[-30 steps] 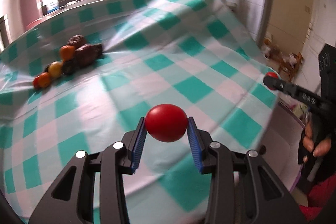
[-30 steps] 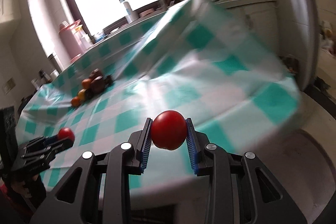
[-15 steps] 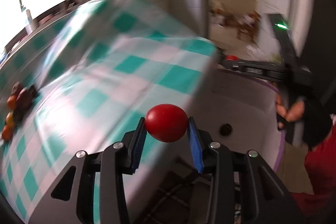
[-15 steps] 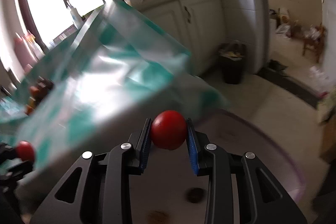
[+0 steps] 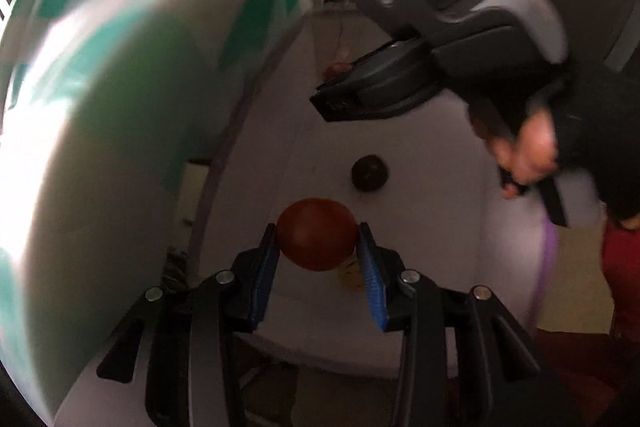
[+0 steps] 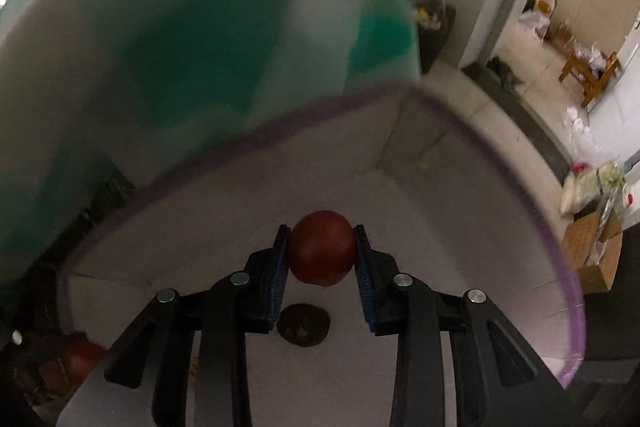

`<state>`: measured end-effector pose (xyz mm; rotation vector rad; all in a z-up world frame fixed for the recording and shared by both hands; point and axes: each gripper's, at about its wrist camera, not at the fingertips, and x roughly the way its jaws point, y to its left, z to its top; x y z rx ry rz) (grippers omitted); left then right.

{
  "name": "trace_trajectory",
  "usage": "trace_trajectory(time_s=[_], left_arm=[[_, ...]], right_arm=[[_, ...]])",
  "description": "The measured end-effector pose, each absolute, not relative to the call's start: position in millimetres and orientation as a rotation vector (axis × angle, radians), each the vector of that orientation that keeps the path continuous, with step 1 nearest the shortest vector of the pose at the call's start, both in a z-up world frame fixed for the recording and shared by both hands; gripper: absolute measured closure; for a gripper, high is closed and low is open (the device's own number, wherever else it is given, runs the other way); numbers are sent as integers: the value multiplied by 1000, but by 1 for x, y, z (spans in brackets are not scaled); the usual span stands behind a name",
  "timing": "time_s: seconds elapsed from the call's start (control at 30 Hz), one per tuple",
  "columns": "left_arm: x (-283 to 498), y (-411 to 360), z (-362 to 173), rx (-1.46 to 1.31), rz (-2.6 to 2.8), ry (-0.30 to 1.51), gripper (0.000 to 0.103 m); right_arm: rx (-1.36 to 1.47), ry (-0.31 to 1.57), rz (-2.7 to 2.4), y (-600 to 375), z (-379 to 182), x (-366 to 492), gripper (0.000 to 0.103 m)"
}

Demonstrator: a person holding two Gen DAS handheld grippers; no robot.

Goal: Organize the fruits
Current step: 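Open the right tool over the box while the left tool releases its tomato, then move both open tools back over the fruit cluster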

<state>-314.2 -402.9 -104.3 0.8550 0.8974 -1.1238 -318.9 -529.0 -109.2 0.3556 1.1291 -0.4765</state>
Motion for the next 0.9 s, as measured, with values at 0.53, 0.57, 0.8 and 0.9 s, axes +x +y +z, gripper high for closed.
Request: trace_trajectory(time_s=[0.53,0.57,0.8,0.9], left_arm=[[-301,-429,-159,960,-1053,972,61],[-301,-428,-159,955,-1056,969,60],[-309,-418,-149,896,-1100,897,27],[-319,-413,-135,881,-1125,838,27]], right_arm=[[462,1207,-480,-548,-156,-324,69],[475,1204,-485,-548,-156,-322,68],[506,1174,-521,-556,-147,-326,36],[559,1136,-536,-562,-143,-333,25]])
